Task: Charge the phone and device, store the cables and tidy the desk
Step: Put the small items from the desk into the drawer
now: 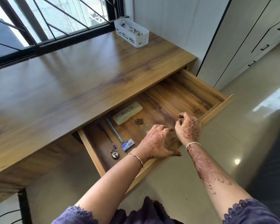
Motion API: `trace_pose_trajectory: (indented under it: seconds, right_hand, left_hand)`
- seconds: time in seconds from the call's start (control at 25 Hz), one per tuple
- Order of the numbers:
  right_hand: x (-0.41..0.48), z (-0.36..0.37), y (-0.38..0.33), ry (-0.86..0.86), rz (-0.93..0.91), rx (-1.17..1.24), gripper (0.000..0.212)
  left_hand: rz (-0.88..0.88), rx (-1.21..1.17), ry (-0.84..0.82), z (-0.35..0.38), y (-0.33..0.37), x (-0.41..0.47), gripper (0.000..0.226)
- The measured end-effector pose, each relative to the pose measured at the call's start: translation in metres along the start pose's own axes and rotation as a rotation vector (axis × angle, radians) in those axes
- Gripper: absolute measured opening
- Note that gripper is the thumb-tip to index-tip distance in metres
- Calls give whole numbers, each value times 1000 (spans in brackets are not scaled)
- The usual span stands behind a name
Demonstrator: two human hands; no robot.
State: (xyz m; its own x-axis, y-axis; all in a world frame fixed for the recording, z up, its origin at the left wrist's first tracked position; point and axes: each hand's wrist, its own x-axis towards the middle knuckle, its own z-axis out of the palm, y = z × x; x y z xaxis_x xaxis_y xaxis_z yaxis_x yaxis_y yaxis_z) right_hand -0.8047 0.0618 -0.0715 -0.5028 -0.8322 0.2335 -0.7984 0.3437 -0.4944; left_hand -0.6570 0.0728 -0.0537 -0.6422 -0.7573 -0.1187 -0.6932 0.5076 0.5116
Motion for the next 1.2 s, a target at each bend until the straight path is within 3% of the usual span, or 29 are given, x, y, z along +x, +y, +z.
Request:
trace_pose_trajectory:
  seconds: [0.16,0.52,0.76,0.84,1.0,1.2]
  right_hand:
    - [0,8,2,93,48,93,15]
    - [27,38,-30,150,23,211,15]
    - [47,66,-63,196,-47,239,47]
    - [51,72,-79,169,112,336,61]
    - [54,86,-109,-35,645,717,78]
    - [57,103,-132,-270,733,785,97]
  left_hand:
    - [34,77,-44,9,-4,2,94]
    - [-6,153,61,-23,-33,17,97]
    - [-72,330,185,-47,-65,30,106]
    - [-113,399,191,-55,-73,34,107]
    - [-173,535,222,-69,-84,41,110]
    - [-268,637,261,-78,-100,49,108]
